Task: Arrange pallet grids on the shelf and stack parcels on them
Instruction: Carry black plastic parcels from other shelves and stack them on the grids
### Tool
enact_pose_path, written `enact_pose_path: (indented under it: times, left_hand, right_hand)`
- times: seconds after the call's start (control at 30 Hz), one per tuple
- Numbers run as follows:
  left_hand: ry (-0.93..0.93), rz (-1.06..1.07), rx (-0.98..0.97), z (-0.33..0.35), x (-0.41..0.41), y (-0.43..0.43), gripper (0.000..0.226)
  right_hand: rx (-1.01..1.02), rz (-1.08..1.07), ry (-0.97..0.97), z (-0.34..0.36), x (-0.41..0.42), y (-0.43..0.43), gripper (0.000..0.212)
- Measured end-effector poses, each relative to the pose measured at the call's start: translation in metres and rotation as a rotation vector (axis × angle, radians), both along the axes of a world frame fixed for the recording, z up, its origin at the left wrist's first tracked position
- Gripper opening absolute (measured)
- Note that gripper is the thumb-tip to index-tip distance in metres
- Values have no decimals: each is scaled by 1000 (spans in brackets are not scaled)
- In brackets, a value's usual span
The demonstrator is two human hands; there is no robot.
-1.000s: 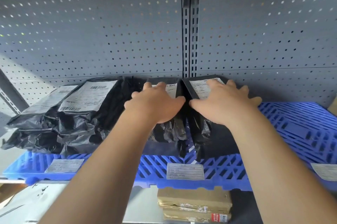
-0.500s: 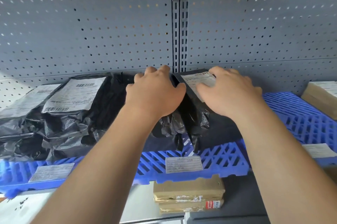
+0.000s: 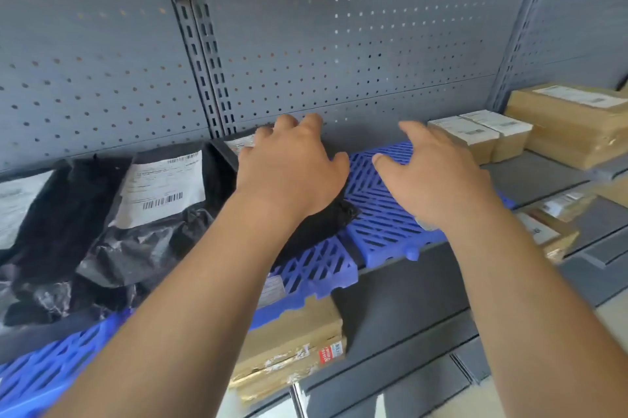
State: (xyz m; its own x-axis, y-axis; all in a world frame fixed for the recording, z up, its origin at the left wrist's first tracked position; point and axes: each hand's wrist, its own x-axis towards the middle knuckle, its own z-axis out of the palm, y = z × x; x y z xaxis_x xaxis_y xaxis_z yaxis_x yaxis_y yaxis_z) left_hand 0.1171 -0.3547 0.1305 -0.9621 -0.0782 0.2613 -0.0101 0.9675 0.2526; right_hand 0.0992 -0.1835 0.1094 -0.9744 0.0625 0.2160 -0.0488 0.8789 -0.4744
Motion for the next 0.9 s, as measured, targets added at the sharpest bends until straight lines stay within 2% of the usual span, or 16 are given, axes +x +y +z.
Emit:
enact_pose_path:
  times: [0.3, 0.57, 0.9]
  left_hand:
    - [13, -200, -30, -18, -10, 144, 60]
    - [-52, -482, 19, -61, -19, 312, 54]
    - [-136, -783, -37, -112, -20, 492, 52]
  right_hand:
    - [36, -178, 47, -17, 27, 140, 62]
    - [18, -377, -11, -38, 67, 298, 64]
    - [23, -636, -104, -82, 107, 459, 64]
